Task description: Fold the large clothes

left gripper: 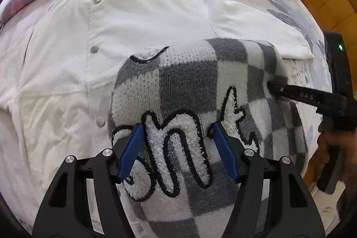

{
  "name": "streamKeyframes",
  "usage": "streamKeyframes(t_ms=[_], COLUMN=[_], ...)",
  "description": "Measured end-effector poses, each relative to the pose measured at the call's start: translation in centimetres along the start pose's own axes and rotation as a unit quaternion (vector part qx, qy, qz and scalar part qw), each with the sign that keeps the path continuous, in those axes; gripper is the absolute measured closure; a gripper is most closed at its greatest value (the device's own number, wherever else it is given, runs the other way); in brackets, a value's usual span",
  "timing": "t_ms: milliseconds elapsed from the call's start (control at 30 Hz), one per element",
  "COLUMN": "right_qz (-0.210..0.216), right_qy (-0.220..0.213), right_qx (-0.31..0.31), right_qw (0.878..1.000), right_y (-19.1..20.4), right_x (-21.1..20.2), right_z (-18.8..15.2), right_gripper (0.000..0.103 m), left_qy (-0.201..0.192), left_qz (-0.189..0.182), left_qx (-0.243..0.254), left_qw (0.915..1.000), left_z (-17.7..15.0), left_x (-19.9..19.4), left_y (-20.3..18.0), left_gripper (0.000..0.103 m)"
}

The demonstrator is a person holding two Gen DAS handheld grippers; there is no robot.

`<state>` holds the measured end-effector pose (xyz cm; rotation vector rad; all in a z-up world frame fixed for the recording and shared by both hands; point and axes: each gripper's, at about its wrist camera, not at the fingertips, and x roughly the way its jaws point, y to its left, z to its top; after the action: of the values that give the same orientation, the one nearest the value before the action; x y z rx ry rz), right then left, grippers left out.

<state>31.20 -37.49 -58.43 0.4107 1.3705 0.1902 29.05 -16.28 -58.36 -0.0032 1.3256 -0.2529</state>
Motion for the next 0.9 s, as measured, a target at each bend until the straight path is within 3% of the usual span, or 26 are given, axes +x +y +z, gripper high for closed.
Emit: streamKeyframes(t_ms=[133,233,333,400,567,700,833,900], right_qz=[-0.016,-0.015,-0.016,-0.012,-0.010,-0.005,0.005,0.013], right_qy=[0.004,0.035,0.075,0.078,0.069,0.065,0.059,0.056], right_qx=[-0.014,-0.028,-0.029,-0.007,0.030,0.009,0.006,0.009], right_qw=[1.000,0.999,0.997,0.997,0.997,0.998,0.998,0.998], right_y=[1.3,2.0,0.9,-1.2,-3.7,-3.8,-4.2,-4.6], right_x=[-3.4,-5.3,-4.8,-4.2,-2.3,-2.5,-2.5,-2.5], right_z=[-2.4,-7.2,-12.4,-14.7,-15.1,-15.3,-15.5,-15.7], right_gripper=[0.103,0.098,0.102,0.103,0.103,0.103,0.103,0.103], left_qy=[0.014,0.008,0.006,0.002,-0.043,-0.057,-0.039,-0.005], left_qz=[-0.004,-0.019,-0.020,-0.020,-0.053,-0.082,-0.092,-0.104], left_qx=[-0.011,-0.020,-0.018,-0.015,-0.034,-0.114,-0.181,-0.207], left_qw=[0.9998,0.9996,0.9996,0.9997,0.9971,0.9885,0.9785,0.9727], left_z=[-0.1,-0.6,-0.7,-0.8,-2.3,-6.5,-11.4,-14.4], left_x=[0.0,-0.2,-0.3,-0.3,-2.0,-4.3,-5.0,-4.1], left_y=[0.5,1.3,1.2,1.1,1.1,2.8,3.7,3.6], left_gripper=[0.036,0.036,0.036,0.036,0.034,0.032,0.029,0.029])
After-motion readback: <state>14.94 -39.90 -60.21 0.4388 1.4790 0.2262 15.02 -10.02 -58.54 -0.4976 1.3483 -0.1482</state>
